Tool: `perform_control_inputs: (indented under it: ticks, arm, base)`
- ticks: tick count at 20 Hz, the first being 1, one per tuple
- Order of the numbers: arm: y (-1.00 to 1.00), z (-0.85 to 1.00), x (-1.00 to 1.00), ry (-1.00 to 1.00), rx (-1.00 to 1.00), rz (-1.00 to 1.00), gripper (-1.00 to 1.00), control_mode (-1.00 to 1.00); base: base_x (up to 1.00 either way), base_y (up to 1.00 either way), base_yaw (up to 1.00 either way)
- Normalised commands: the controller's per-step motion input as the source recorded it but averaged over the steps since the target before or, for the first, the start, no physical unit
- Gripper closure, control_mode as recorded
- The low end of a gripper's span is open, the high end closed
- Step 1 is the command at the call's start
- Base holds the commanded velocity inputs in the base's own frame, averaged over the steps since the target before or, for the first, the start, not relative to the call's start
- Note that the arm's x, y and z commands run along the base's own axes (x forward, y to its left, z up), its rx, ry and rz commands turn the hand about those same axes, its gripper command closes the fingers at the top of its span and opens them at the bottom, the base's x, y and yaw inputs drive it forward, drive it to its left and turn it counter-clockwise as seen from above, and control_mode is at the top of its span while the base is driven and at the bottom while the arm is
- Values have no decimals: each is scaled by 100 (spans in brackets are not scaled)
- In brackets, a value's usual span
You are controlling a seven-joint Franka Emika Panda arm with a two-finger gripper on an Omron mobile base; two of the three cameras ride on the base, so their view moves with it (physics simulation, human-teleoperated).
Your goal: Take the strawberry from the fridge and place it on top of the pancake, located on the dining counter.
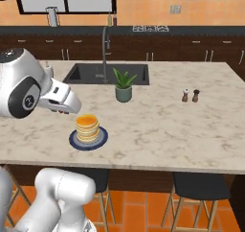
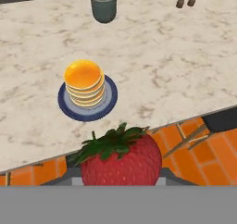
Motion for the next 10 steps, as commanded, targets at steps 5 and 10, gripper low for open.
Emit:
perform_control_inputs:
  ticks: [5, 10]
  arm:
    - [0, 0, 0, 19, 1, 2, 100, -100]
    - [3, -14, 0, 7, 0, 2, 100, -100]
  base:
    - [0, 0, 0]
    - [0, 0, 0]
